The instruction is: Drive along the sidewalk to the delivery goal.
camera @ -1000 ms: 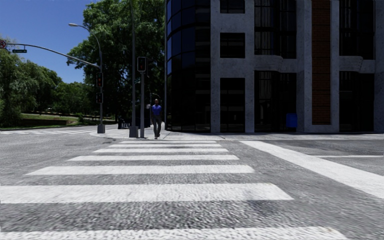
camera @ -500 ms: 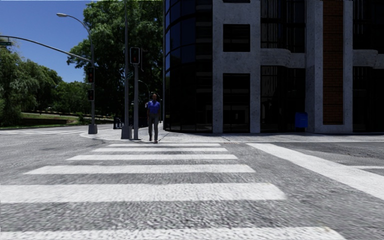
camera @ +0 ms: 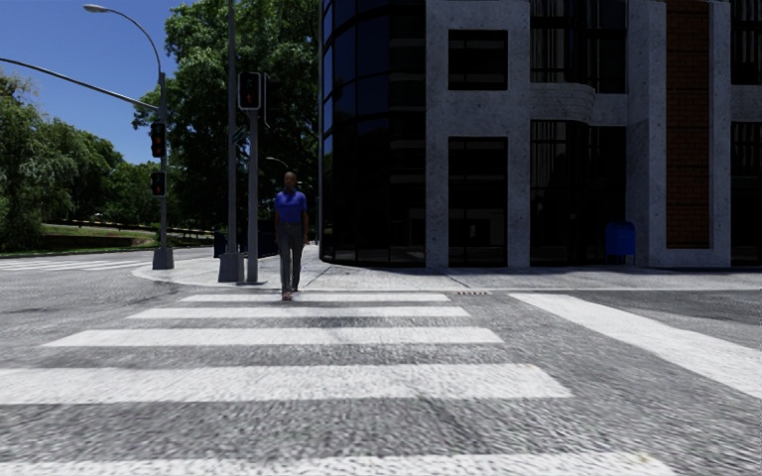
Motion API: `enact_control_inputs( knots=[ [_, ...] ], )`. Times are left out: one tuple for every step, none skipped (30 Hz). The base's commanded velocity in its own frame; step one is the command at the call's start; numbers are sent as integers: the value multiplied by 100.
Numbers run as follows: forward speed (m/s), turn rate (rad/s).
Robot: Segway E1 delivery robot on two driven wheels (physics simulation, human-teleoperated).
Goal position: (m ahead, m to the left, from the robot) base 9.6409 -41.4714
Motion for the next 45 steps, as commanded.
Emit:
enact_control_inputs(
  knots=[
    [200, 0],
    [200, 0],
    [200, 0],
    [200, 0],
    [200, 0],
    [200, 0],
    [200, -1],
    [200, -10],
    [200, -10],
    [200, -15],
    [200, -17],
    [200, -17],
    [200, -17],
    [200, -18],
    [200, -18],
    [200, -18],
    [200, -20],
    [200, -20],
    [200, -23],
    [200, -25],
    [200, -26],
    [200, -26],
    [200, -26],
    [200, -27],
    [200, -27],
    [200, -27],
    [200, -27],
    [200, -35],
    [200, -42],
    [200, -44],
    [200, -44],
    [200, -38],
    [200, -11],
    [200, 0],
    [200, 0],
    [200, 0],
    [200, 0],
    [200, 0],
    [200, 0],
    [200, 0],
    [200, 0],
    [200, 0],
    [200, 0],
    [200, 0],
    [200, 0]
  ],
)
